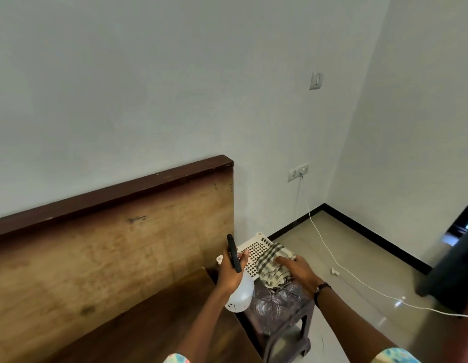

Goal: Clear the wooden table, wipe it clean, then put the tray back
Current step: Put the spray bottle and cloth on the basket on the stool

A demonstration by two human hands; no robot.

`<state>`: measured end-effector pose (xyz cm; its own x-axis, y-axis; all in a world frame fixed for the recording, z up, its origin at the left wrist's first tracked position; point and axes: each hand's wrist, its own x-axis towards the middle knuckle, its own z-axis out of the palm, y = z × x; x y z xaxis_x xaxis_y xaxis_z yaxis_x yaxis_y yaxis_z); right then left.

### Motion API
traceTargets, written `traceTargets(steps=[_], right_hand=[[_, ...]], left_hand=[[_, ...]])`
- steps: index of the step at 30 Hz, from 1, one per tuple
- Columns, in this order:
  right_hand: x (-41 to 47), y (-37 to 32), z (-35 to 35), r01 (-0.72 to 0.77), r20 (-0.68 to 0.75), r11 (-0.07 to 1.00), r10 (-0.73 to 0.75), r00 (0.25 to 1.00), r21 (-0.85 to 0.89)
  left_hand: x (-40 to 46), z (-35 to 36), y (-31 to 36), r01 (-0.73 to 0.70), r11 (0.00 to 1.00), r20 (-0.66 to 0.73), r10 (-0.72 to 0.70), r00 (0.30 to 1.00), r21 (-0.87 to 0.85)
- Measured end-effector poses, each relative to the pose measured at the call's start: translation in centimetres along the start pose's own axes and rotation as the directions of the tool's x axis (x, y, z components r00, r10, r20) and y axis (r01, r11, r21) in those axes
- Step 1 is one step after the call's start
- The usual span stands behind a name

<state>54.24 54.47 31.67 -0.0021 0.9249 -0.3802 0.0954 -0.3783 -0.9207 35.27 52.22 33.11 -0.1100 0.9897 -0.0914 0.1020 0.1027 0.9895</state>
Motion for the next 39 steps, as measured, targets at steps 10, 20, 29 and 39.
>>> traceTargets(steps=[10, 20, 29, 39], right_hand=[[12.6, 3.3, -2.5, -0.159, 0.085, 0.979, 0.17, 0.982, -0.126], [24.8, 5.6, -4.6, -0.29, 0.208, 0.938, 0.326, 0.922, -0.189], [34.4, 7.4, -4.3, -0.284, 0.224, 0.921, 0.347, 0.911, -0.268], [37.9, 10.2, -3.9, -0.306, 0.252, 0.906, 0.382, 0.889, -0.294]], left_hand=[[8.3, 2.9, -6.4, 0.227, 0.967, -0.125, -0.213, 0.969, 0.113], [19.6, 7.9, -9.9, 0.461, 0.854, -0.446, -0.324, 0.834, 0.242], [27.5, 10.1, -14.6, 0.413, 0.911, -0.532, -0.357, 0.768, -0.014], [26.6, 11.4, -19.6, 0.422, 0.906, -0.485, -0.367, 0.794, 0.007]])
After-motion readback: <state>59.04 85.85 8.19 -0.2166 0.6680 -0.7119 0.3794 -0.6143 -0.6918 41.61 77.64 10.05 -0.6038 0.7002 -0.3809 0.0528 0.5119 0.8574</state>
